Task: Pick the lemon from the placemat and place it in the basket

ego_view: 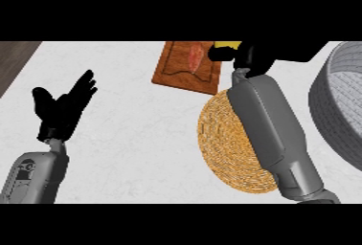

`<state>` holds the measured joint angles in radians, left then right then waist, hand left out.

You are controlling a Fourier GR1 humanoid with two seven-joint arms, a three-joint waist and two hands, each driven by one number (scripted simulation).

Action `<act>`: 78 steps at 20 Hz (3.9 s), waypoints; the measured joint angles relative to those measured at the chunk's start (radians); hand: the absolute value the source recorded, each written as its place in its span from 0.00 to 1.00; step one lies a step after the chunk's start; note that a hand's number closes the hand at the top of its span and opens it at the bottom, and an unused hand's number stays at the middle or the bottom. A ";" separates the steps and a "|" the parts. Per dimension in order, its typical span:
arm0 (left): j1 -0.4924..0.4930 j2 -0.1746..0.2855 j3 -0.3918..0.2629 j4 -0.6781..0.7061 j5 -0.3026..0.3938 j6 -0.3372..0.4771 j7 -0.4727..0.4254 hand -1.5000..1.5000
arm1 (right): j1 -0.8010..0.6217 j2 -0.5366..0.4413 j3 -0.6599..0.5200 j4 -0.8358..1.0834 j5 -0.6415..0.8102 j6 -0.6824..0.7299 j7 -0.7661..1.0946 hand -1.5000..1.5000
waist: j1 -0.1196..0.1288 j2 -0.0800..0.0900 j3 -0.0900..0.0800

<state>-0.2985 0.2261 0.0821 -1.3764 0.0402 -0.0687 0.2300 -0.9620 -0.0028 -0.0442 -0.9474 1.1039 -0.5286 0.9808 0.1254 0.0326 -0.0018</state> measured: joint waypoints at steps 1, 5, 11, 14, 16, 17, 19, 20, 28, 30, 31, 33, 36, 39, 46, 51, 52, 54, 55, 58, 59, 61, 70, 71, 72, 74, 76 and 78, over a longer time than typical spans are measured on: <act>-0.003 0.001 0.003 0.003 -0.001 0.003 0.003 0.50 | -0.038 0.000 -0.002 0.027 0.033 -0.020 0.019 1.00 | -0.005 -0.002 0.000; 0.012 0.012 0.016 0.014 0.000 0.000 -0.011 0.50 | -0.179 -0.006 -0.032 0.135 0.153 -0.057 0.065 1.00 | -0.023 -0.008 -0.002; 0.002 0.020 0.031 0.026 0.006 0.001 -0.001 0.50 | -0.341 -0.026 -0.098 0.289 0.306 -0.063 0.130 1.00 | -0.043 -0.010 -0.002; 0.012 0.030 0.043 0.023 0.011 -0.003 -0.007 0.50 | -0.408 -0.064 -0.137 0.343 0.351 -0.058 0.149 1.00 | -0.051 -0.012 -0.002; 0.019 0.029 0.043 0.028 0.009 -0.003 -0.015 0.50 | -0.445 -0.090 -0.160 0.380 0.379 -0.057 0.158 1.00 | -0.054 -0.012 -0.001; 0.016 0.031 0.045 0.026 0.012 -0.005 -0.012 0.50 | -0.466 -0.113 -0.175 0.396 0.387 -0.056 0.158 1.00 | -0.054 -0.011 -0.001; 0.012 0.029 0.046 0.033 0.006 0.002 -0.017 0.50 | -0.495 -0.139 -0.194 0.434 0.410 -0.059 0.159 1.00 | -0.058 -0.010 -0.001; 0.017 0.028 0.045 0.033 0.005 0.001 -0.024 0.50 | -0.504 -0.151 -0.201 0.450 0.426 -0.062 0.161 1.00 | -0.057 -0.009 -0.001; 0.016 0.025 0.048 0.023 0.008 0.005 -0.007 0.50 | -0.546 -0.280 -0.257 0.552 0.519 -0.046 0.184 1.00 | -0.066 -0.011 -0.001; 0.023 0.024 0.048 0.017 0.008 0.005 -0.007 0.50 | -0.544 -0.309 -0.263 0.571 0.545 -0.036 0.194 1.00 | -0.069 -0.012 0.000; 0.029 0.024 0.048 0.011 0.007 0.007 -0.008 0.50 | -0.534 -0.319 -0.268 0.575 0.555 -0.037 0.195 1.00 | -0.071 -0.014 0.000; 0.038 0.031 0.055 0.015 0.012 -0.001 -0.015 0.50 | -0.525 -0.340 -0.278 0.582 0.572 -0.036 0.201 1.00 | -0.075 -0.015 0.000; 0.045 0.027 0.054 0.003 0.008 0.006 -0.010 0.50 | -0.495 -0.371 -0.303 0.586 0.575 -0.044 0.193 1.00 | -0.084 -0.018 0.001; 0.041 0.034 0.064 0.016 0.010 0.004 -0.013 0.50 | -0.471 -0.386 -0.326 0.585 0.571 -0.054 0.174 1.00 | -0.093 -0.021 0.001; 0.059 0.023 0.065 0.000 0.007 0.017 -0.006 0.50 | -0.354 -0.387 -0.366 0.540 0.555 -0.109 0.126 1.00 | -0.109 -0.028 0.002; 0.075 0.027 0.072 -0.002 0.005 0.013 -0.017 0.50 | -0.277 -0.392 -0.402 0.506 0.533 -0.165 0.091 1.00 | -0.111 -0.028 0.002; 0.078 0.031 0.075 -0.003 0.009 0.009 -0.016 0.50 | -0.255 -0.402 -0.404 0.494 0.553 -0.173 0.101 0.00 | -0.113 -0.028 0.002; 0.081 0.038 0.080 -0.010 0.014 0.004 -0.010 0.50 | -0.228 -0.417 -0.423 0.466 0.570 -0.184 0.118 0.00 | -0.115 -0.029 0.002; 0.076 0.036 0.077 -0.014 0.011 0.008 -0.003 0.50 | -0.209 -0.414 -0.433 0.454 0.573 -0.195 0.120 0.00 | -0.116 -0.030 0.002; 0.080 0.034 0.078 -0.026 0.016 0.007 0.007 0.50 | -0.170 -0.423 -0.464 0.441 0.572 -0.214 0.123 0.00 | -0.114 -0.029 0.002; 0.076 0.033 0.078 -0.021 0.014 0.009 0.008 0.50 | -0.164 -0.417 -0.468 0.435 0.573 -0.217 0.125 0.00 | -0.114 -0.029 0.002; 0.083 0.035 0.082 -0.019 0.016 0.003 -0.002 0.50 | -0.142 -0.417 -0.481 0.424 0.554 -0.243 0.107 0.00 | -0.114 -0.029 0.002; 0.090 0.027 0.082 -0.015 0.009 0.006 -0.010 0.50 | -0.096 -0.419 -0.530 0.290 0.517 -0.356 0.072 0.00 | -0.124 -0.033 0.002; 0.090 0.028 0.085 -0.007 0.009 0.007 -0.010 0.50 | -0.095 -0.418 -0.540 0.259 0.519 -0.368 0.073 0.00 | -0.129 -0.035 0.002; 0.095 0.029 0.087 -0.006 0.010 0.006 -0.012 0.50 | -0.088 -0.415 -0.551 0.226 0.519 -0.382 0.075 0.00 | -0.133 -0.037 0.001; 0.101 0.032 0.092 -0.014 0.013 0.007 -0.005 0.50 | -0.068 -0.406 -0.576 0.151 0.514 -0.404 0.081 0.00 | -0.142 -0.043 0.001; 0.108 0.041 0.103 -0.007 0.015 0.007 -0.005 0.50 | -0.035 -0.375 -0.593 0.059 0.509 -0.419 0.084 0.00 | -0.157 -0.049 0.001; 0.124 0.040 0.107 -0.005 0.012 0.008 -0.019 0.50 | 0.016 -0.333 -0.603 -0.045 0.491 -0.419 0.087 0.00 | -0.169 -0.054 0.000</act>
<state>-0.1746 0.2660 0.1888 -1.3816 0.0522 -0.0602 0.2108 -0.9455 -0.3360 -0.6474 -0.9926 1.5951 -0.9479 1.0679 -0.0431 -0.0210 -0.0015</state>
